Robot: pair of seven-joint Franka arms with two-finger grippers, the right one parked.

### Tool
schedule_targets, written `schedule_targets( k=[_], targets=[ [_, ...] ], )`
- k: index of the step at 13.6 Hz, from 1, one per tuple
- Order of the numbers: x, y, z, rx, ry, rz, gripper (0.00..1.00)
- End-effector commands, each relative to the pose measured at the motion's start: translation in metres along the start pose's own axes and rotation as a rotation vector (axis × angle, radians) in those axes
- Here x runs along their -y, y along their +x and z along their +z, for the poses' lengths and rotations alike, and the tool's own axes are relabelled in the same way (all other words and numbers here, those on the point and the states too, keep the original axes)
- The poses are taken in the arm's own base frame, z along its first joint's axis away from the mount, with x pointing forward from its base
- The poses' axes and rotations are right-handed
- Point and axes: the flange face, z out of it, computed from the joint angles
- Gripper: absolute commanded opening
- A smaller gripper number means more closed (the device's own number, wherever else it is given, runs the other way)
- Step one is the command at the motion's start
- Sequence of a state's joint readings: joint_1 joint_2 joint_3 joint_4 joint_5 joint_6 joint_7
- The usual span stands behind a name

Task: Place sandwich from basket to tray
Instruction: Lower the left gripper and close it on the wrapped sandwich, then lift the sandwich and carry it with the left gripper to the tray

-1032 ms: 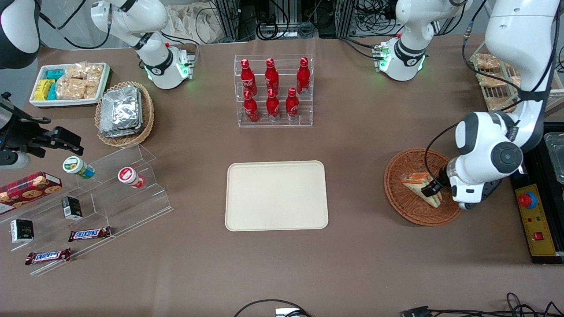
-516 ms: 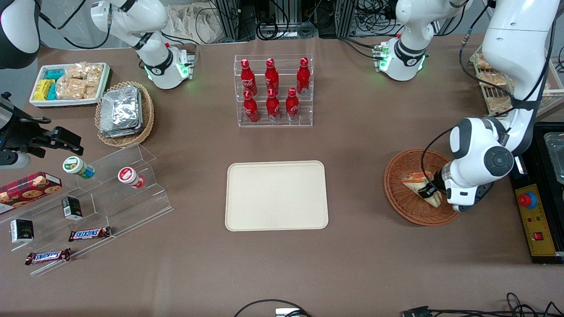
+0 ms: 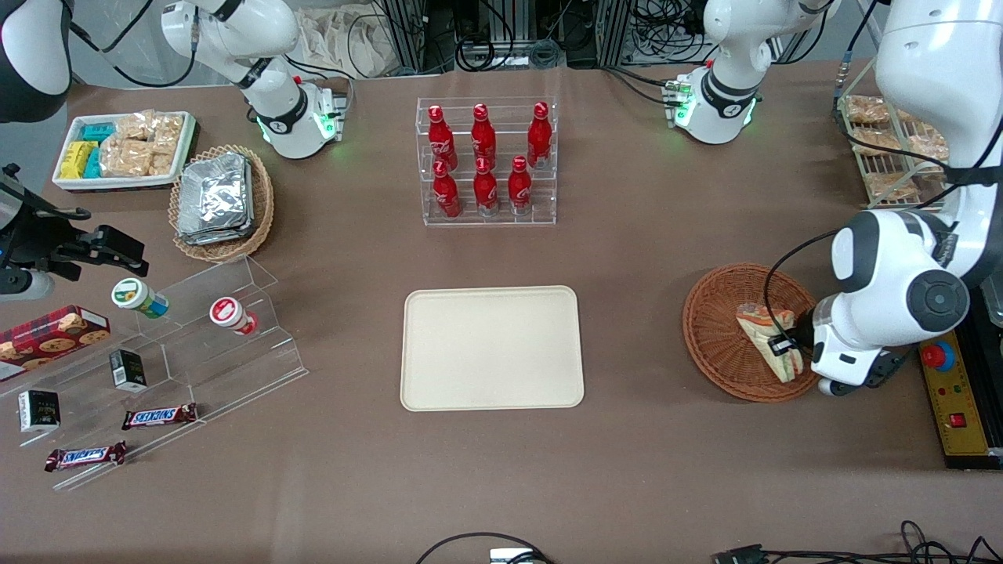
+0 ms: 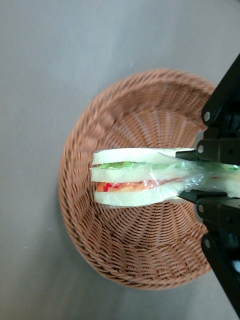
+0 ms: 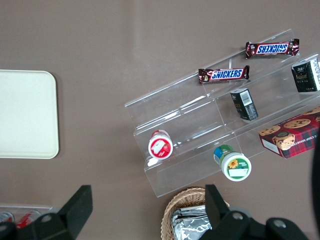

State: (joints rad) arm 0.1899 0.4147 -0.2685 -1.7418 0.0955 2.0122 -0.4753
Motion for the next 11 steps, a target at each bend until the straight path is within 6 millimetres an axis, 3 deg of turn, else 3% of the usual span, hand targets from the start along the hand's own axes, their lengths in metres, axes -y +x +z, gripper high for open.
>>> schedule_targets(
  k=[1, 4, 6, 8, 11],
  targets=[
    [-0.048, -0.01, -0.034, -0.009, 0.005, 0.127, 0.0],
    [-0.116, -0.042, -0.052, -0.032, -0.004, 0.235, 0.0],
    [-0.185, -0.08, -0.037, -0.028, 0.006, 0.345, 0.0],
    [-0.234, -0.111, -0.014, -0.003, 0.009, 0.412, 0.0],
    [-0.302, -0.147, 0.042, 0.038, 0.017, 0.381, 0.0]
  ],
)
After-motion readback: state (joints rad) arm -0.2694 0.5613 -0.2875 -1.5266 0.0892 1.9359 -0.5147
